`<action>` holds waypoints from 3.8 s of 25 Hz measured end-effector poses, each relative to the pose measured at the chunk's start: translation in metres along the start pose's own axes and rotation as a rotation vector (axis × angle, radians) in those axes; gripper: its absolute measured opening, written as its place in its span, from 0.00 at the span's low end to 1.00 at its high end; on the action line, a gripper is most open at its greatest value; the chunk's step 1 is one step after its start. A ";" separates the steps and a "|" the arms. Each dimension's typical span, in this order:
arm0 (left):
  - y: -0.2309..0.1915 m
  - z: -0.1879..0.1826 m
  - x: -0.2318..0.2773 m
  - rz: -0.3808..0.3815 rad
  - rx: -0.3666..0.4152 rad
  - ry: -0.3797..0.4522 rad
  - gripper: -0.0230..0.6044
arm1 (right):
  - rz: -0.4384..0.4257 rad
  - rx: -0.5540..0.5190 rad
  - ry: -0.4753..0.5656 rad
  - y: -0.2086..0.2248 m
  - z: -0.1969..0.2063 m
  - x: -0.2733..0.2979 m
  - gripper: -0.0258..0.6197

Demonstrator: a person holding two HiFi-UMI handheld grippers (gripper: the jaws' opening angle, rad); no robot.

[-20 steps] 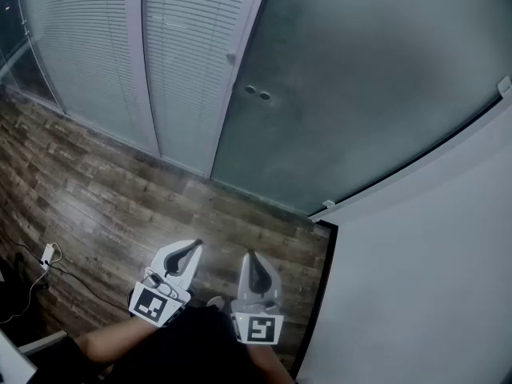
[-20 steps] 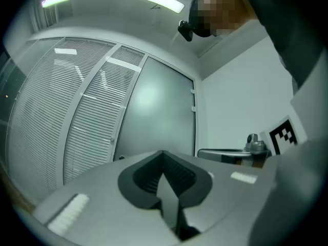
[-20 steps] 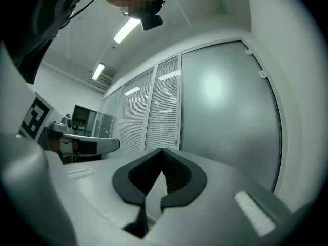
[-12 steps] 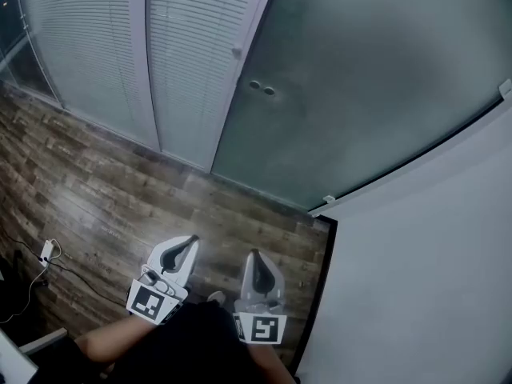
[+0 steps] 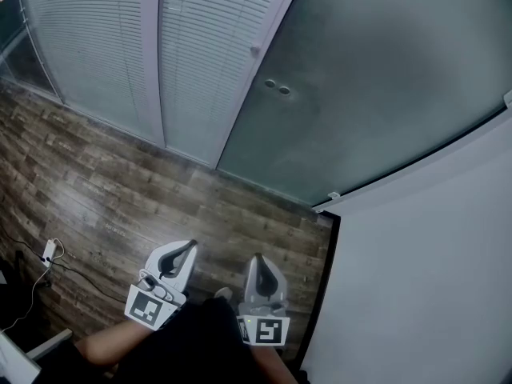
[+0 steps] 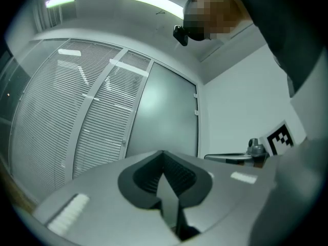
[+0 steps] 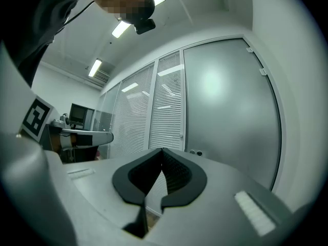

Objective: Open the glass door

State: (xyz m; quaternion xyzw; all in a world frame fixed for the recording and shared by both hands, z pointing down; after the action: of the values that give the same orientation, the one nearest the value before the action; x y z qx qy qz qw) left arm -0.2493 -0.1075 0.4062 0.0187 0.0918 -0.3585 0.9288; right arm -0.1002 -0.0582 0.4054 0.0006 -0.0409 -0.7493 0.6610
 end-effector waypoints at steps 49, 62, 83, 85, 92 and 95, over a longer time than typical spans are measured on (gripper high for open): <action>-0.054 0.044 0.252 -0.042 0.033 -0.060 0.04 | 0.013 0.068 0.015 0.198 -0.004 0.222 0.04; -0.104 0.095 0.294 -0.082 0.066 -0.063 0.04 | 0.029 0.065 -0.032 0.218 0.067 0.313 0.04; -0.186 0.091 0.310 -0.126 0.065 -0.061 0.04 | 0.046 0.061 -0.200 0.247 0.122 0.462 0.16; -0.190 0.090 0.308 -0.133 0.068 -0.069 0.04 | 0.054 0.056 -0.202 0.248 0.124 0.468 0.16; -0.202 0.102 0.311 -0.151 0.082 -0.084 0.04 | 0.083 0.068 -0.222 0.258 0.144 0.485 0.17; -0.205 0.109 0.323 -0.130 0.086 -0.084 0.04 | 0.099 0.078 -0.234 0.262 0.153 0.493 0.17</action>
State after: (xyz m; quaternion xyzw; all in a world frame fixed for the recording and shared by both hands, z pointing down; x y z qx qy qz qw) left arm -0.1346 -0.4847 0.4598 0.0373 0.0382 -0.4223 0.9049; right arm 0.0891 -0.5696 0.6003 -0.0630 -0.1467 -0.7084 0.6875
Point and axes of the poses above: the fingertips, and each gripper's own axes: x forward along the fingers, y to its right, z out of its underside, the point moved 3 cm from there along -x, backward along the fingers, and after that the axes turned 9 degrees about x, right-handed, at the moved point
